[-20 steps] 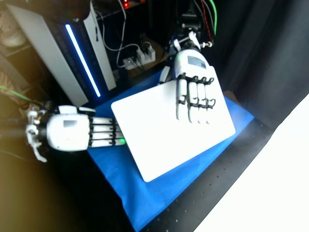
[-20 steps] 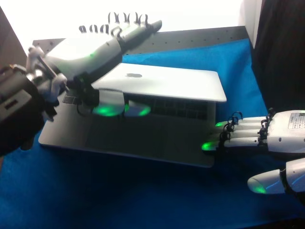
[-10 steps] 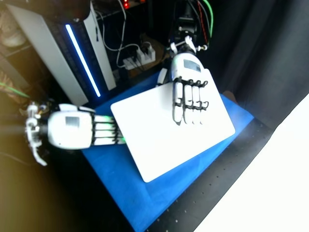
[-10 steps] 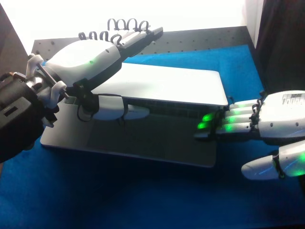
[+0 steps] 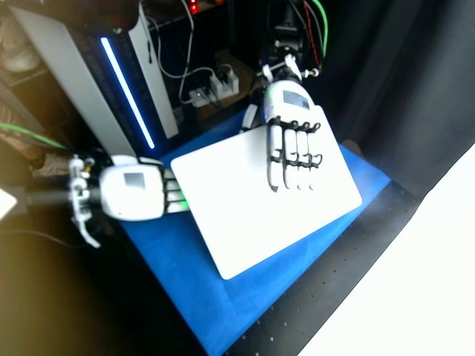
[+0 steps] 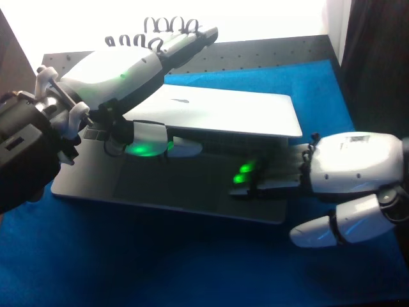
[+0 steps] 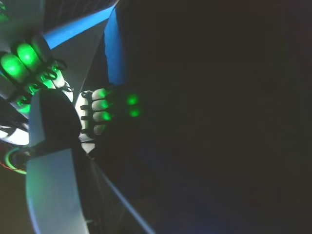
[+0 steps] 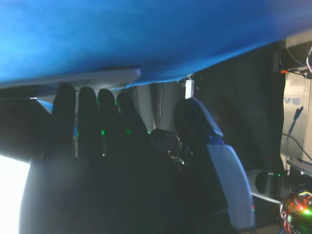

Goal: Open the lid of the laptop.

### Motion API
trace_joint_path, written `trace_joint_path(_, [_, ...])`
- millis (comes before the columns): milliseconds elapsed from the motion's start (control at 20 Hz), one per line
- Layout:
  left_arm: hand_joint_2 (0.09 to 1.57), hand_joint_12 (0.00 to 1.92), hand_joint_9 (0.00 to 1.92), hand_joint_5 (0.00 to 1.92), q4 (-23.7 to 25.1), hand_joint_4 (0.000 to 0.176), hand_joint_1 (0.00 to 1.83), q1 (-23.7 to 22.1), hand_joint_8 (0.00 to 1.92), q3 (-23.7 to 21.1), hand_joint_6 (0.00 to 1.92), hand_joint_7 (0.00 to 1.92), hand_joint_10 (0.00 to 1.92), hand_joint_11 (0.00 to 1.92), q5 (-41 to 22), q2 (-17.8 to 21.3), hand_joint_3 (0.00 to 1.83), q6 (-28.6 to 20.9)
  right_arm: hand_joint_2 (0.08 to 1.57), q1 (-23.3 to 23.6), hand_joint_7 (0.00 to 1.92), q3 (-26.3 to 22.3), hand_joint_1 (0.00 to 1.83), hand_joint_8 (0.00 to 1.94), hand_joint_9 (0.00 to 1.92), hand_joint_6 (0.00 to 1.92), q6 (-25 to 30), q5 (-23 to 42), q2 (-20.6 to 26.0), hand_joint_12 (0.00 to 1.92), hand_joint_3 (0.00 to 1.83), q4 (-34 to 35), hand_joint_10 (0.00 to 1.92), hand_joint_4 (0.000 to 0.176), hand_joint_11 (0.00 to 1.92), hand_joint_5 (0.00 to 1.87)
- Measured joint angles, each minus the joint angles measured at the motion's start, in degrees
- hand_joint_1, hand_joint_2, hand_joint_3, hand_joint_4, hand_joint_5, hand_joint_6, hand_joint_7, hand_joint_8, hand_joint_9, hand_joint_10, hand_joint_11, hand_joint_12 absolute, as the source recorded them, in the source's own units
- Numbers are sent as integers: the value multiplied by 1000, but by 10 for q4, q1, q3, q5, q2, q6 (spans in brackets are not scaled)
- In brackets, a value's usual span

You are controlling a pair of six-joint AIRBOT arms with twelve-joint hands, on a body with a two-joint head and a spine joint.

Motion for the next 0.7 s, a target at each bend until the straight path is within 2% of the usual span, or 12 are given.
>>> trace_joint_path(100, [990, 0, 0, 0, 5, 45, 916, -2, 0, 0, 0, 0, 0, 0, -4, 0, 0, -1, 1511, 1, 17, 10, 0, 7, 0, 19, -1, 3, -14, 1, 0, 2, 0, 0, 2, 68])
trace_joint_path(150, [995, 0, 0, 0, 7, 59, 859, -2, 0, 0, 0, 0, 0, 0, -4, 0, 3, -1, 1504, 1, 15, 14, 0, 5, 0, 12, -2, 3, -19, 4, 0, 2, 0, 0, 9, 57])
trace_joint_path(200, [997, 0, 0, 0, 7, 55, 851, -2, 0, 0, 0, 0, 0, 0, -3, 0, 4, 0, 1501, 1, 4, 17, 0, 0, 0, 4, -3, 1, -23, 4, 0, -1, 0, 0, 8, 40])
trace_joint_path(250, [994, 0, 0, 0, 6, 46, 843, -4, 0, 1, 0, 0, 0, 0, -2, 0, 2, -1, 1497, 1, 11, 17, 0, 3, 2, 3, -4, -1, -25, 10, 0, -4, 1, 0, 23, 40])
trace_joint_path(300, [993, 0, 0, 0, 7, 15, 864, -9, 0, 2, 0, 0, 0, 0, 2, 0, 1, -1, 1497, 1, 16, 17, 0, 5, 11, 4, -4, -4, -26, 16, 0, -8, 5, 0, 36, 41])
trace_joint_path(350, [995, 0, 0, 0, 8, 3, 879, -14, 0, 8, 0, 0, 0, 0, 1, -3, 1, -2, 1490, 1, 7, 18, 0, 1, 8, 0, -4, -7, -27, 14, 0, -11, 3, 0, 32, 24])
trace_joint_path(400, [994, 0, 0, 15, 7, 13, 876, -19, 2, 9, 6, 6, 0, 0, 3, -5, 1, -2, 1489, 1, 1, 19, 0, 0, 1, 0, -5, -9, -28, 5, 0, -14, 0, 0, 12, 11])
trace_joint_path(450, [1010, 7, 0, 4, 10, 7, 928, -24, 0, 12, 1, 0, 0, 15, 6, -6, 6, -2, 1492, 1, 9, 20, 0, 3, 5, 2, -5, -9, -30, 0, 0, -18, 2, 0, 2, 14])
trace_joint_path(500, [1002, 16, 0, 0, 12, 11, 1007, -28, 0, 15, 0, 0, 0, 32, 8, -7, 1, -3, 1495, 1, 11, 20, 0, 4, 5, 3, -5, -10, -32, 0, 0, -21, 2, 0, 0, 16])
trace_joint_path(600, [972, 40, 0, 7, 19, 26, 1020, -37, 0, 23, 2, 0, 0, 72, 18, -9, 0, -7, 1494, 3, 7, 20, 0, 1, 1, 0, -5, -12, -33, 0, 0, -25, 0, 0, 0, 10])
trace_joint_path(650, [972, 33, 0, 1, 20, 0, 1005, -45, 0, 30, 0, 0, 0, 48, 28, -11, 0, -6, 1493, 3, 1, 20, 0, 0, 0, 0, -5, -13, -33, 0, 0, -30, 0, 0, 0, 1])
trace_joint_path(700, [999, 37, 0, 0, 19, 0, 934, -54, 0, 37, 0, 0, 0, 47, 37, -12, 4, -8, 1491, 4, 0, 20, 0, 0, 0, 0, -5, -14, -35, 0, 0, -29, 0, 0, 0, 0])
